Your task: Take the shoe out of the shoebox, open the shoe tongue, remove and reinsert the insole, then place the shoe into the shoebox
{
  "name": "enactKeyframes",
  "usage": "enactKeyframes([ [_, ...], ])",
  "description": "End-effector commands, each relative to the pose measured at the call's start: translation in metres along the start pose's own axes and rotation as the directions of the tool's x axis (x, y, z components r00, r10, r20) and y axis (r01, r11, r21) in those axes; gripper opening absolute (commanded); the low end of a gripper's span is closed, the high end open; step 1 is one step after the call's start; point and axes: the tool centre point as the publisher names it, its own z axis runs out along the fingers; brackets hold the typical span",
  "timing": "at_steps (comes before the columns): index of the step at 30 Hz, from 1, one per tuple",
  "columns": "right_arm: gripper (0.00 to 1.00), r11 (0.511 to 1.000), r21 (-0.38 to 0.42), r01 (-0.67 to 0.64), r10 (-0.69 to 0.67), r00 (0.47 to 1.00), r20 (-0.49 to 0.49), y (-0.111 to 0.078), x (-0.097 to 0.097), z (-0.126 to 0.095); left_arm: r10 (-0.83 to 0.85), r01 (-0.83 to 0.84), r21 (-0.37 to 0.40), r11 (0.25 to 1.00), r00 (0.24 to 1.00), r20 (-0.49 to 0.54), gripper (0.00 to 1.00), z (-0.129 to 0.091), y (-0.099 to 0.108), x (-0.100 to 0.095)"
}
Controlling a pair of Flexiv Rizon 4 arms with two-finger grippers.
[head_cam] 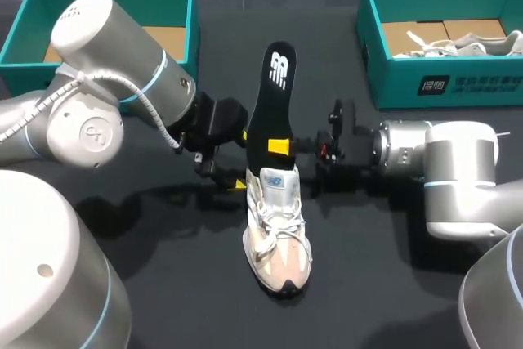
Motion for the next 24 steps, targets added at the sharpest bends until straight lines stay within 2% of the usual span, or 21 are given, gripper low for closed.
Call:
enactKeyframes([
  [1, 0.0, 1.0, 0.027, -0.009, 0.009, 1.0, 0.006, -0.005, 0.002, 0.002, 0.001, -0.001, 0.0, 1.0, 1.0, 0.0, 1.0, 0.0, 0.0, 0.0],
  [10, 0.0, 0.998, 0.045, -0.037, 0.037, 0.999, 0.005, -0.021, 0.001, 0.001, 0.001, -0.001, 0.0, 1.0, 1.0, 0.0, 1.0, 0.0, 0.0, 0.0],
  [24, 0.0, 0.994, 0.021, -0.105, 0.105, 0.994, 0.013, -0.052, 0.006, 0.0, 0.001, -0.001, 0.0, 1.0, 1.0, 0.0, 1.0, 0.0, 0.0, 0.0],
])
